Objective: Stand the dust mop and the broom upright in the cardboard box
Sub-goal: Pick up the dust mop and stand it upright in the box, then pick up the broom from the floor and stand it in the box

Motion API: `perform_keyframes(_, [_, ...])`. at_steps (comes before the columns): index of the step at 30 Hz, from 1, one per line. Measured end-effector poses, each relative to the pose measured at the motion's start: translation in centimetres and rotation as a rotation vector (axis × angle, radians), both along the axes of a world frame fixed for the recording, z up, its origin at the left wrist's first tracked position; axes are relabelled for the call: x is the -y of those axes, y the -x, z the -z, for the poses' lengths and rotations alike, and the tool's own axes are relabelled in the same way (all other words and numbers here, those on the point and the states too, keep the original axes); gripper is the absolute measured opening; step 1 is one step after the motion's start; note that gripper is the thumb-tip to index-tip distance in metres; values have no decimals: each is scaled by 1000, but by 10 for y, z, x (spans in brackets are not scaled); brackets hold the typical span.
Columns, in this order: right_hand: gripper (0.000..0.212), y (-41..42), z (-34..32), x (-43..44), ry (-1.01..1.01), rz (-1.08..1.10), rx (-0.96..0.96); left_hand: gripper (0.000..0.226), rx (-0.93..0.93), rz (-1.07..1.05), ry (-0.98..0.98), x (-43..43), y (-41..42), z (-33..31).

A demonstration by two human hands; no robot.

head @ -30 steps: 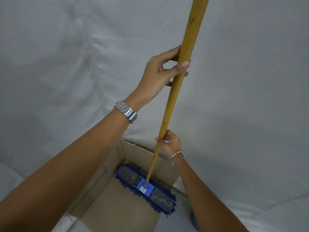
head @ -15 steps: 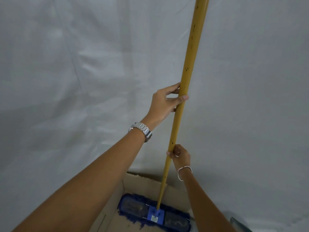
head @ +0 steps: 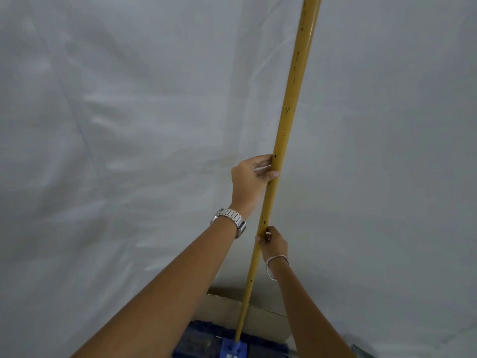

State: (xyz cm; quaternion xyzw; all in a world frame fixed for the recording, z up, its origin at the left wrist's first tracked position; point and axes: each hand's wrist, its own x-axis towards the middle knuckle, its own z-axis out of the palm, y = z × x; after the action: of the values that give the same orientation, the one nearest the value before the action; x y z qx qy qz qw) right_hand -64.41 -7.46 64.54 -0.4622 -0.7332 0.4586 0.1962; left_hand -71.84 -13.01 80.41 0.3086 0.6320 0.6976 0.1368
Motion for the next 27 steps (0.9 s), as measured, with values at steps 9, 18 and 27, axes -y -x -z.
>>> perform_keyframes(9, [38,-51,-5,-13,32,-39,51,46,-241,-52,258,11,-9,17])
perform_keyframes(18, [54,-144,-34,9,-271,-44,152,48,-542,-131,628,52,-77,61])
perform_keyframes(27, [65,-321,-46,39,-535,73,475,50,-818,123,571,67,-250,87])
